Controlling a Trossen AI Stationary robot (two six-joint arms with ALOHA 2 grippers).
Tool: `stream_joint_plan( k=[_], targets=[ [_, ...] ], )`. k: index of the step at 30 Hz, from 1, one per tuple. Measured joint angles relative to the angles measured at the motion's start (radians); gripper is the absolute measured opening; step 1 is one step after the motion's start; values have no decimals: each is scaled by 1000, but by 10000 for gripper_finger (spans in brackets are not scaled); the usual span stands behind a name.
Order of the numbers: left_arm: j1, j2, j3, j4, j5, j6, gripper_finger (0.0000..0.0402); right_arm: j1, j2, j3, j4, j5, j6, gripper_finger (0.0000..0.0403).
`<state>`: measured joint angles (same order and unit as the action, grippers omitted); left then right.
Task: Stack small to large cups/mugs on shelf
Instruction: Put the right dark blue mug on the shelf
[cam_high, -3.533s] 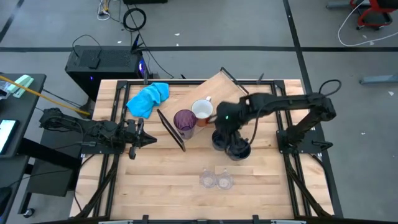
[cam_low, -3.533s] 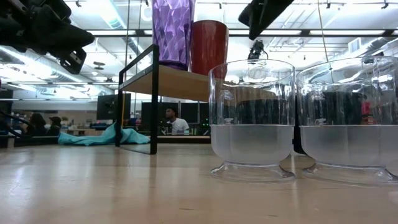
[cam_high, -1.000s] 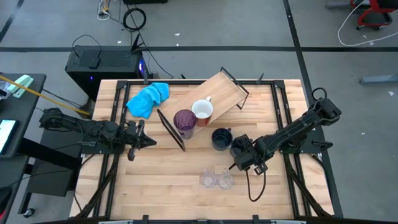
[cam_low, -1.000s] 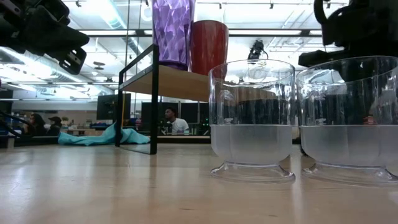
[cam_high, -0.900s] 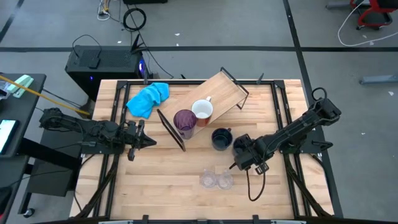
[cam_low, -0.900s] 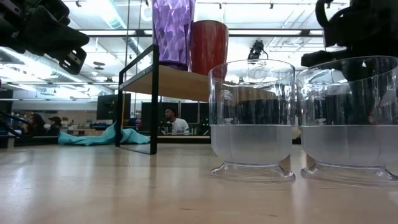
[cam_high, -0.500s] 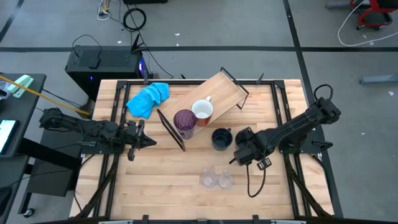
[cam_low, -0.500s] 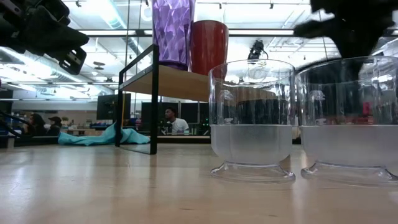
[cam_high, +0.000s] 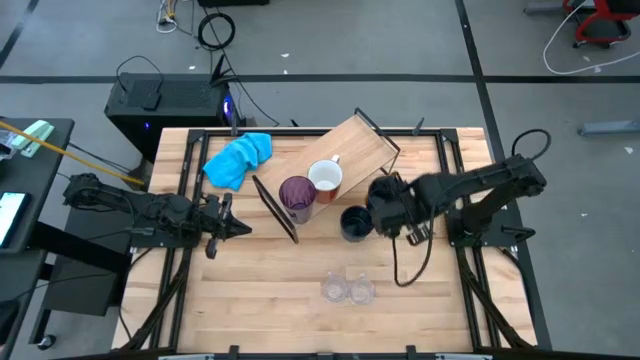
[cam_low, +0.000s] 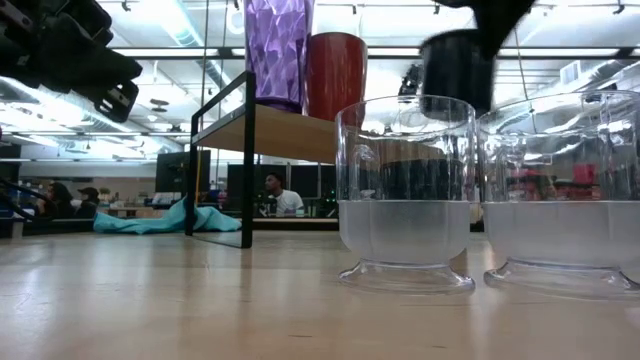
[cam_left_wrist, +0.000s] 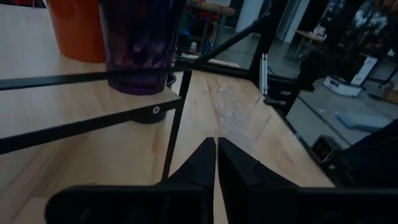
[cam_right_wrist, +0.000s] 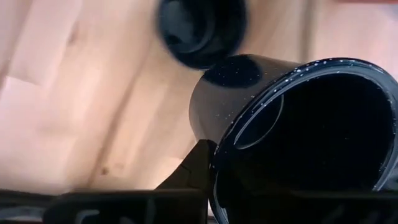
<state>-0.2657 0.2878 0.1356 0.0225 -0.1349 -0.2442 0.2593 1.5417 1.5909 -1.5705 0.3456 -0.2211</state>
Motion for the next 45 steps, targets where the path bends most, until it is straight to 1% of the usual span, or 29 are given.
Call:
stream_joint_plan(
  k=[6,10,16,18,23,30,34,37,40,45],
  targets=[
    [0,0,0,10,-2,67,12,-161,-3,98,1,6,-163,22],
    [0,0,0,10,-2,71,16,-283,-16,102,26,1,-314,26],
    [0,0,0,11,-2,73,24,-442,-17,102,131,-8,-537,30],
    [0,0,0,11,-2,73,22,-490,-17,102,190,-30,-593,28],
    [0,0,0,16,-2,73,13,-589,-15,102,328,-142,-666,27],
    [0,0,0,16,-2,74,21,-663,28,101,404,-266,-700,27],
    [0,0,0,18,-2,76,28,-670,67,101,408,-268,-706,27],
    [0,0,0,18,-3,76,29,-660,74,101,409,-270,-706,27],
    [0,0,0,18,-3,73,24,-647,72,101,409,-298,-706,27],
    [0,0,0,18,-3,73,17,-622,72,101,407,-305,-698,27]
  ],
)
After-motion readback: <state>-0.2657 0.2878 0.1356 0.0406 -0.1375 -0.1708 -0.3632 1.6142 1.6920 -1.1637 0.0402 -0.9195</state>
